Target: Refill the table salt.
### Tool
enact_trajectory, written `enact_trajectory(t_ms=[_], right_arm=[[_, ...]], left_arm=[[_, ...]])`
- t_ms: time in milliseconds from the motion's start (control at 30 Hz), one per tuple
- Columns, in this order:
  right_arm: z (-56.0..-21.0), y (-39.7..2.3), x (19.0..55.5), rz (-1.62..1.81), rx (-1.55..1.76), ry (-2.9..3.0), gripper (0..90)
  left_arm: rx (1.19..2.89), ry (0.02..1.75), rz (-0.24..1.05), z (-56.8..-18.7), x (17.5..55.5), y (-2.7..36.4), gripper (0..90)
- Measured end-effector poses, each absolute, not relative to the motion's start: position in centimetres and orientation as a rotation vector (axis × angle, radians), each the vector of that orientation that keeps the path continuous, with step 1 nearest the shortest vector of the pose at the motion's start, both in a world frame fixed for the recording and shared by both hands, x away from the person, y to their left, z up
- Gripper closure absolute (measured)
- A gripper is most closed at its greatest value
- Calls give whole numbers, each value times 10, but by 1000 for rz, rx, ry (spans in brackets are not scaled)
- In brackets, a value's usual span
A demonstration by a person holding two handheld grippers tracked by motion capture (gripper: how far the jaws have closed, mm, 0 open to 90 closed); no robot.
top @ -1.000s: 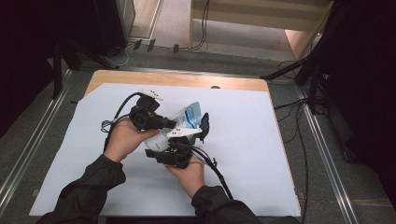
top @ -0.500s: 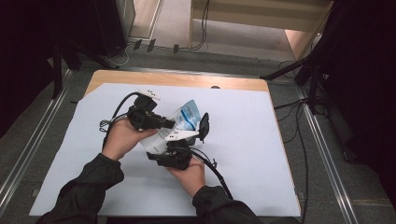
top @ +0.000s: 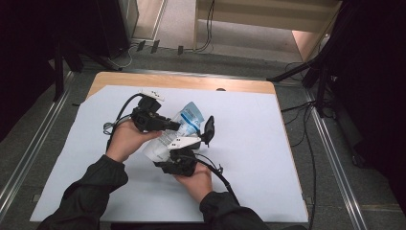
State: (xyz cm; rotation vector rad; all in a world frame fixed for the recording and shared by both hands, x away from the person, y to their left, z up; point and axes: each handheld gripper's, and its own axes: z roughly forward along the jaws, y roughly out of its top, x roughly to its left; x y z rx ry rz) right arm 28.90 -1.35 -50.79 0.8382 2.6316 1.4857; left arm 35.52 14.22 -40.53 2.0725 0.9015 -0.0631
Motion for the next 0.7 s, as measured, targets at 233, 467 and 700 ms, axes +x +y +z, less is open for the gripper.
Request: enact_trajectory(t_ms=[233, 467, 700], right_arm=[[-513, -16, 288, 1479, 857, 2636, 645], [-519, -18, 287, 1464, 869, 2638, 645], [-519, -19, 287, 1469, 875, 2638, 643]], left_arm=[[2062, 896, -76, -407, 359, 141, 802], [2064, 882, -72, -406, 359, 140, 824], [2055, 864, -64, -402, 356, 144, 900]])
